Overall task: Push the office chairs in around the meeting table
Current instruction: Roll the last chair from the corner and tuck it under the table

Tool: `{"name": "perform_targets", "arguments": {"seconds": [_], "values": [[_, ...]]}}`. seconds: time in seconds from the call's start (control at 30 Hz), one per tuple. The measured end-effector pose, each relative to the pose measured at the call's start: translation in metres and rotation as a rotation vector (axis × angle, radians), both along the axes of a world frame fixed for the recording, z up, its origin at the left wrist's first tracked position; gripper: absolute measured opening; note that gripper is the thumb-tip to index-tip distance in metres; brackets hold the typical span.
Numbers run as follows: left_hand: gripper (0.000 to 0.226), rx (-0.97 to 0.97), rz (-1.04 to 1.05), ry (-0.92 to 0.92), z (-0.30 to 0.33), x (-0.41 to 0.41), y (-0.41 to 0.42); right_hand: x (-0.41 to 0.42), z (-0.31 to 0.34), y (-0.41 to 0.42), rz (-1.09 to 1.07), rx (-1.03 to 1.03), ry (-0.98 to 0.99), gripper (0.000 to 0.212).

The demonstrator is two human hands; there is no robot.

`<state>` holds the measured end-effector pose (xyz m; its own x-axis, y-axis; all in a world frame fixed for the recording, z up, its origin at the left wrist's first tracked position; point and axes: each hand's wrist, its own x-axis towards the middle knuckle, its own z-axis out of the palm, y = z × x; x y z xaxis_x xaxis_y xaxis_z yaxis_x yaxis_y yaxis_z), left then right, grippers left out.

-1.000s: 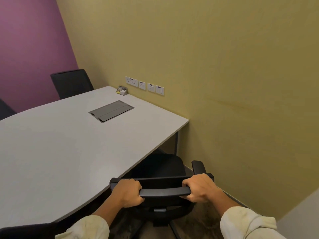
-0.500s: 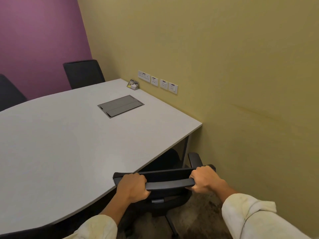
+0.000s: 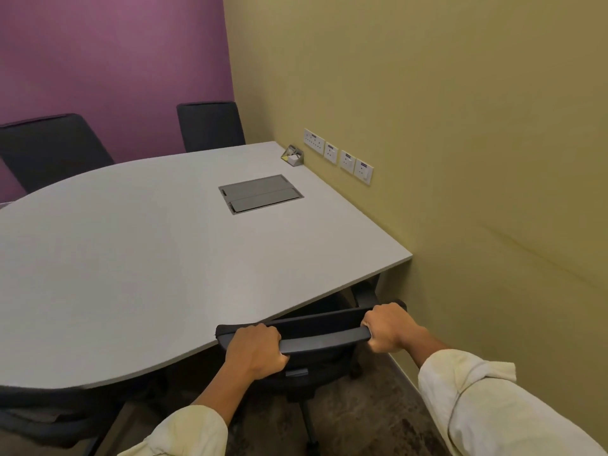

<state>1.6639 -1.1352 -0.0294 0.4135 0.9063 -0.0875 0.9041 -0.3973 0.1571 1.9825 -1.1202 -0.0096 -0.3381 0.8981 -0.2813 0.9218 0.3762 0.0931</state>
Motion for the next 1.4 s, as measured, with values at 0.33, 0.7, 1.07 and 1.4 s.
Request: {"name": "perform_targets", "arguments": {"seconds": [0.33, 0.7, 1.07, 1.4], "values": [[0.028, -0.003, 0.186, 0.004, 0.001, 0.077, -0.008, 0.064, 0.005, 0.055, 0.168, -0.045, -0.05, 0.014], [0.027, -0.002, 0.33, 0.047, 0.002, 0.124, 0.016, 0.096, 0.008, 0.109, 0.249, -0.076, 0.007, 0.014], [0.025, 0.014, 0.347, 0.082, 0.001, 0.114, 0.061, 0.089, -0.001, 0.152, 0.242, -0.054, 0.085, 0.003], [0.024, 0.028, 0.298, 0.057, 0.003, 0.101, 0.067, 0.079, 0.001, 0.154, 0.213, -0.072, 0.1, 0.006]]}}
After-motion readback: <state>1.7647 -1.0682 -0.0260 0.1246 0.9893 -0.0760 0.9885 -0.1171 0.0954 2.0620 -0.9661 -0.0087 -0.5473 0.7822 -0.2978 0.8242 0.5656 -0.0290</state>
